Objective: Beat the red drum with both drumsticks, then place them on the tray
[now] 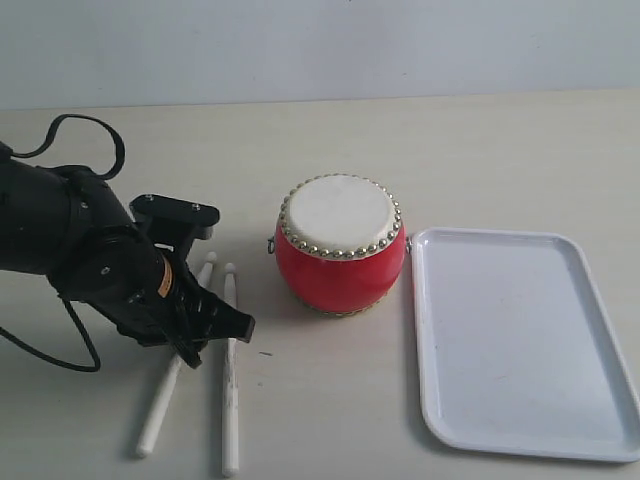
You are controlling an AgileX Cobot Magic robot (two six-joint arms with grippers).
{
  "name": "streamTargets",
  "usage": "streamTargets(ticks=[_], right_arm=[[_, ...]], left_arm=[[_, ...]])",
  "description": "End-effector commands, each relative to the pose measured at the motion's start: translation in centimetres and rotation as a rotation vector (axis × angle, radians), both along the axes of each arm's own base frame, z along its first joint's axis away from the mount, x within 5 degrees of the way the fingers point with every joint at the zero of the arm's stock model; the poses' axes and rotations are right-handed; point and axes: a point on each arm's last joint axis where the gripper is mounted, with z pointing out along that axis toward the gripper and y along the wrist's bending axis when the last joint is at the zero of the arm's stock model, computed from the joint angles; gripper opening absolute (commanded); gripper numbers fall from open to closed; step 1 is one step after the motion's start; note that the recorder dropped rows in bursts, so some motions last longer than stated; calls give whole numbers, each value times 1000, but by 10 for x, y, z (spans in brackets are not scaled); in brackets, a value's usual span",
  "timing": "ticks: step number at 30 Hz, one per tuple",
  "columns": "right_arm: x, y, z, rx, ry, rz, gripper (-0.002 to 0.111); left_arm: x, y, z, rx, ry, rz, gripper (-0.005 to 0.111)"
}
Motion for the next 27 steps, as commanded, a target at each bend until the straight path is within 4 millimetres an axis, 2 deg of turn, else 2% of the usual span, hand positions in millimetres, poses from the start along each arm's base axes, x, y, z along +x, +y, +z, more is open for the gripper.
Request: streamTargets(ticks=[1,5,17,27], right_arm=[[0,0,0,-1,-9,-4,0],[0,0,0,-1,-9,-4,0],[0,0,0,-1,-9,-4,0],[0,0,0,-1,-9,-4,0]], left_arm=[[-5,7,-15,62,62,3,24],[-5,7,-15,72,63,-20,0],[-2,6,-9,67,39,-35,0],[4,-2,28,-79,-127,-81,0]])
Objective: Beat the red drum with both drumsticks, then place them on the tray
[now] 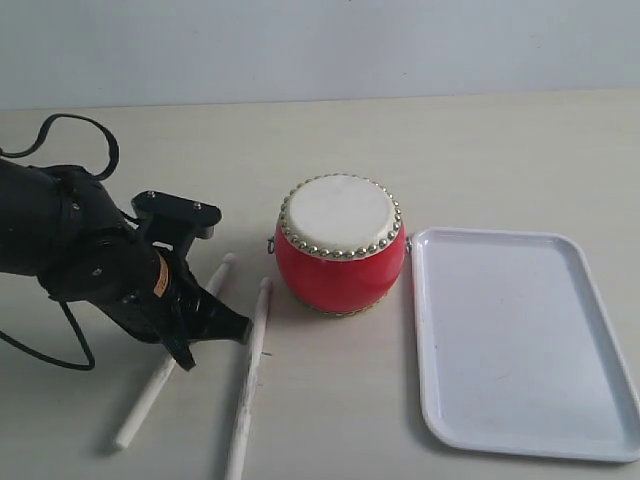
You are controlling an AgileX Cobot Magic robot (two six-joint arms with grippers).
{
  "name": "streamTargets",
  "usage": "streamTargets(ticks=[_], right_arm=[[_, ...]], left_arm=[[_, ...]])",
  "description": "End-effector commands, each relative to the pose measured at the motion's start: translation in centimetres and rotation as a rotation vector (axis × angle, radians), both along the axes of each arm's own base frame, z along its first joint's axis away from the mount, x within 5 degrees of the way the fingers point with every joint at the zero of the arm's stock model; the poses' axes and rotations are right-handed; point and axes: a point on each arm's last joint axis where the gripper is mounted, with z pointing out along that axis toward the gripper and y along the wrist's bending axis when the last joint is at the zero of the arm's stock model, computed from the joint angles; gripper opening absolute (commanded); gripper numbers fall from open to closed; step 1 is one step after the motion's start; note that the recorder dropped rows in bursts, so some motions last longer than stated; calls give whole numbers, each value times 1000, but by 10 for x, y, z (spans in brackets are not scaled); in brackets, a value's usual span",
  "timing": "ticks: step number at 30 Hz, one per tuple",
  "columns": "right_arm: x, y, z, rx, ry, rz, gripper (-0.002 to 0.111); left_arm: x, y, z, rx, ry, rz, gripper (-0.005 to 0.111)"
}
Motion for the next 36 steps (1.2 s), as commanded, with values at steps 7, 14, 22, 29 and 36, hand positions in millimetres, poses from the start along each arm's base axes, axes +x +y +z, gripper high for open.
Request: streamTargets(ticks=[7,14,22,29,36], right_arm=[[0,0,0,-1,-9,-4,0],[0,0,0,-1,-9,-4,0],[0,0,1,-1,-22,-4,0],[1,1,17,145,-195,0,0],[1,1,24,481,-246,-19,0]], left_arm=[[6,-9,59,-240,-254,-75,0],[-10,-2,112,-410,-473,-173,0],[-54,29,146,-508,-650,-259,0],[-79,50,146,-545,-694,-268,0],[-100,63,144,-609,-750,-289,0]])
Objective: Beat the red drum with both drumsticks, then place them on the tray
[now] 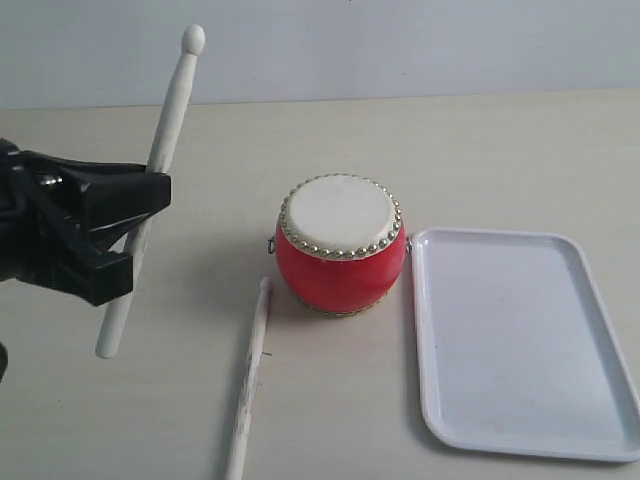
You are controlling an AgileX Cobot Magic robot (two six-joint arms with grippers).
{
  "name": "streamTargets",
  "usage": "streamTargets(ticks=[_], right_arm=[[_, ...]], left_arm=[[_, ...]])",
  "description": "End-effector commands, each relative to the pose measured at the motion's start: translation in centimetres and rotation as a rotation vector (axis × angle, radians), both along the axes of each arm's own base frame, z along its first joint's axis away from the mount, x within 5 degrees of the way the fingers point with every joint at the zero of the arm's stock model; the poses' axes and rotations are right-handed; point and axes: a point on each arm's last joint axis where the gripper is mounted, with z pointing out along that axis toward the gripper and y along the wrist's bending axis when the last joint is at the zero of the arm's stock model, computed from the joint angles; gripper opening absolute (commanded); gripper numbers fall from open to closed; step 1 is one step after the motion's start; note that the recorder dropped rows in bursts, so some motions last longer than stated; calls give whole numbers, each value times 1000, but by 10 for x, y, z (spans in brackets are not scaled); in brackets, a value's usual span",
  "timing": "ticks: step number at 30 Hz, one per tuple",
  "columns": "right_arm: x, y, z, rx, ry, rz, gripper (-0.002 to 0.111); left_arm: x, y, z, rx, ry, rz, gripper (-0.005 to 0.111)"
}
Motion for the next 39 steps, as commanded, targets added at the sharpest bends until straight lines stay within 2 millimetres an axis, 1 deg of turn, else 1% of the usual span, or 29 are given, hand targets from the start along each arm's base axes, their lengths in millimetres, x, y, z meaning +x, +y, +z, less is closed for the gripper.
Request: streamTargets(ticks=[1,7,10,13,16,20,24,26,27,29,31,32,33,34,35,39], right_arm=[[0,-2,3,171,-34,-7,0],[0,-2,3,354,-26,4,0],[0,0,1,368,4,20,0],[-4,1,20,350,-33,43,0],[-11,4,45,319,-73,82,0],[-23,9,78,233,-126,136,0],[-22,20,103,143,-92,243,0],[-17,29,115,107,-72,347,0],[-14,34,120,117,-71,401,0],[-5,44,131,86,-69,519,0],[7,51,138,65,-58,601,0],[17,54,139,70,-28,630,0],[22,55,143,69,-16,647,0],[31,57,144,71,17,660,0],[43,58,143,70,57,672,0],[78,62,140,5,185,694,0]], left_arm=[[-12,9,0,-46,-49,-20,0],[-23,17,-2,-64,-72,-23,0],[-25,18,-1,-76,-84,-28,0],[-25,19,-2,-76,-83,-28,0],[-25,19,-1,-79,-83,-29,0],[-26,18,0,-87,-90,-34,0],[-26,18,0,-93,-97,-38,0],[-26,18,1,-95,-99,-40,0],[-26,18,1,-95,-99,-40,0],[-26,18,1,-95,-99,-40,0],[-26,18,1,-96,-97,-39,0],[-26,18,1,-96,-97,-39,0],[-26,18,1,-96,-97,-39,0],[-26,18,1,-96,-97,-39,0],[-26,18,1,-96,-97,-39,0],[-26,18,1,-96,-97,-39,0]])
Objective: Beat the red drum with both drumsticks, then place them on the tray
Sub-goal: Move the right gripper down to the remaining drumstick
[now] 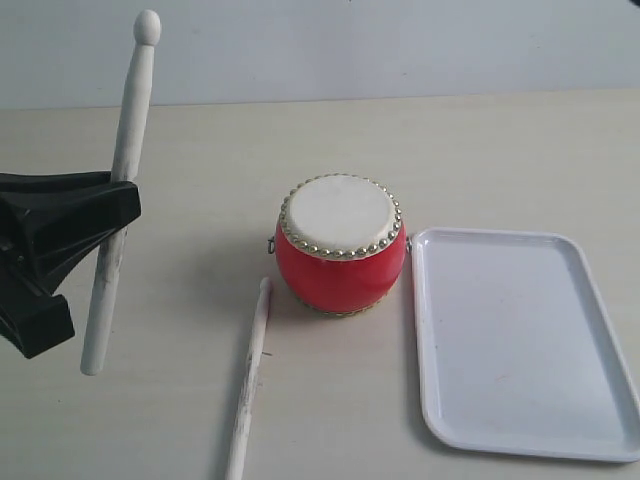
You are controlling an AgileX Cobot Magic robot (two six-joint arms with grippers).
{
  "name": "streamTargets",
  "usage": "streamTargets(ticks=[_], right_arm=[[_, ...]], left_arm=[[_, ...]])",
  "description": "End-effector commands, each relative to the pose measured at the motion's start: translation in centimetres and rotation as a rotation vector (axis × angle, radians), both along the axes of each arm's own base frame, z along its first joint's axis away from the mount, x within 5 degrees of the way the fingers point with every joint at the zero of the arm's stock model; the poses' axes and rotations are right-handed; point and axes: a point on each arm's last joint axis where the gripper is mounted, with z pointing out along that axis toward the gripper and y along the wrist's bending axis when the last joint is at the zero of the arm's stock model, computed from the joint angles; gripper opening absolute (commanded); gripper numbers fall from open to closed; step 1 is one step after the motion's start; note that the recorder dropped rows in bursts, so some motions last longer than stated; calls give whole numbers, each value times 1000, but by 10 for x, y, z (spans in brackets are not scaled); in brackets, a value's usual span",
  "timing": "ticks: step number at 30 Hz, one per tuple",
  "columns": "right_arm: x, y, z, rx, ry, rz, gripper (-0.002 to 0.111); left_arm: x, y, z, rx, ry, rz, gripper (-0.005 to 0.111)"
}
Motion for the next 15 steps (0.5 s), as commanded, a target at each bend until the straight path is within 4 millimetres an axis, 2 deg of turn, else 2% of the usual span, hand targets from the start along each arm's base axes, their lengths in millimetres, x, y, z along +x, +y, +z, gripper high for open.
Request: streamTargets(ticks=[1,3,7,15], right_arm=[[38,4,-5,-111,104,40,0],[52,5,-11,-147,176,56,0],[68,12,-19,-194,245,119,0],[64,59,-19,-326,214,212,0]], left_arm=[[-1,1,1,-9,-17,-3,0],[-1,1,1,-9,-17,-3,0],[-1,0,3,-24,-29,-12,0],[-1,0,4,-31,-35,-16,0]])
